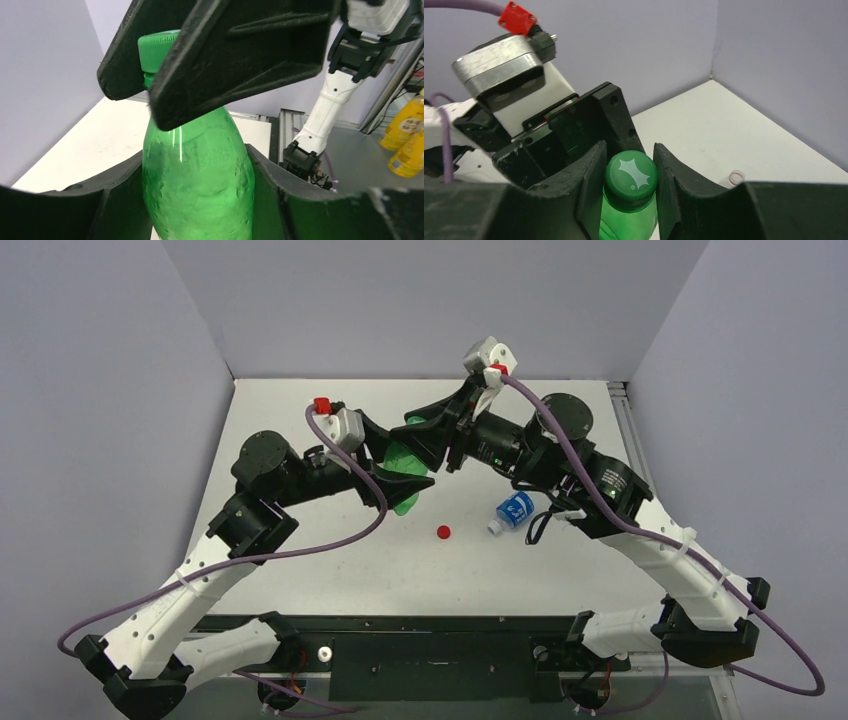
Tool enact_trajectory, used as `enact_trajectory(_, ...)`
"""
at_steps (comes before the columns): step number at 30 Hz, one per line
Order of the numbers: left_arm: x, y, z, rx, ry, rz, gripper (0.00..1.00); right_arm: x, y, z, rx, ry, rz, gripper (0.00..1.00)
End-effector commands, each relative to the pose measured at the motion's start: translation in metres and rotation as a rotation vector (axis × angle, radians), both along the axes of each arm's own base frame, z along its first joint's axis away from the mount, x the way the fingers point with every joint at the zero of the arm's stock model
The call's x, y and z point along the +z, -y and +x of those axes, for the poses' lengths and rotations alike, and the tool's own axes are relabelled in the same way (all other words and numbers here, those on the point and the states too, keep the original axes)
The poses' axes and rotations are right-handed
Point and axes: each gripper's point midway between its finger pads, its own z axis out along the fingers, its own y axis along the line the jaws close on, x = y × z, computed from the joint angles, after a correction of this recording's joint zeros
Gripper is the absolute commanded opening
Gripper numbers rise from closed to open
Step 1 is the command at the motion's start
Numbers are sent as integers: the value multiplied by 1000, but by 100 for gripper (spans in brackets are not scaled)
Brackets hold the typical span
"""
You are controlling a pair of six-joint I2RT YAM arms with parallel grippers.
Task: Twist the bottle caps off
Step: Unscrew the bottle cap from the plastic bottle.
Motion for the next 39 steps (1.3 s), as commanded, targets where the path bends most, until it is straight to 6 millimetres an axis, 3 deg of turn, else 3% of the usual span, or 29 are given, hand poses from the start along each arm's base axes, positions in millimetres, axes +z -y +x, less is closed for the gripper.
enact_trajectory(1,41,-2,-45,-201,-29,-119,0,21,-2,-70,485,94,74,0)
enact_trajectory(2,42,-2,-55,-258,-34,-117,0,24,1,-72,526,114,94,0)
enact_trajectory(3,46,-2,-62,-293,-51,-127,0,24,4,-90,636,104,102,0)
enact_trajectory(5,48,-2,-78,-365,-48,-123,0,29,10,-102,722,114,134,0)
enact_trajectory(7,48,-2,-89,-410,-32,-114,0,35,14,-107,743,145,163,0)
enact_trajectory(9,48,-1,-89,-407,-23,-113,0,37,15,-100,698,158,170,0)
enact_trajectory(10,47,0,-87,-395,-21,-113,0,34,15,-93,659,145,149,12)
enact_trajectory(11,45,0,-79,-354,-7,-112,0,27,14,-74,549,95,130,27)
enact_trajectory(12,41,2,-74,-327,-3,-107,0,32,17,-63,471,120,125,50)
enact_trajectory(13,38,2,-63,-265,27,-100,0,30,24,-36,306,83,122,59)
enact_trajectory(14,31,3,-55,-228,33,-90,0,33,29,-25,226,80,126,71)
enact_trajectory(15,26,2,-40,-146,50,-81,0,33,41,-3,78,55,137,74)
enact_trajectory(16,22,1,-33,-105,49,-74,0,35,47,4,23,41,150,76)
enact_trajectory(18,16,-5,-13,11,70,-69,0,39,61,20,-99,10,182,78)
enact_trajectory(20,10,-9,3,99,100,-54,0,41,65,22,-133,-10,200,78)
enact_trajectory(25,0,-16,30,249,95,-36,0,37,51,23,-171,-63,147,80)
enact_trajectory(30,-2,-19,38,290,87,-32,0,21,26,24,-196,-92,59,70)
enact_trajectory(33,-1,-19,37,290,92,-35,0,20,20,27,-218,-97,37,58)
enact_trajectory(39,-1,-20,35,291,121,-30,0,11,6,31,-212,-117,11,47)
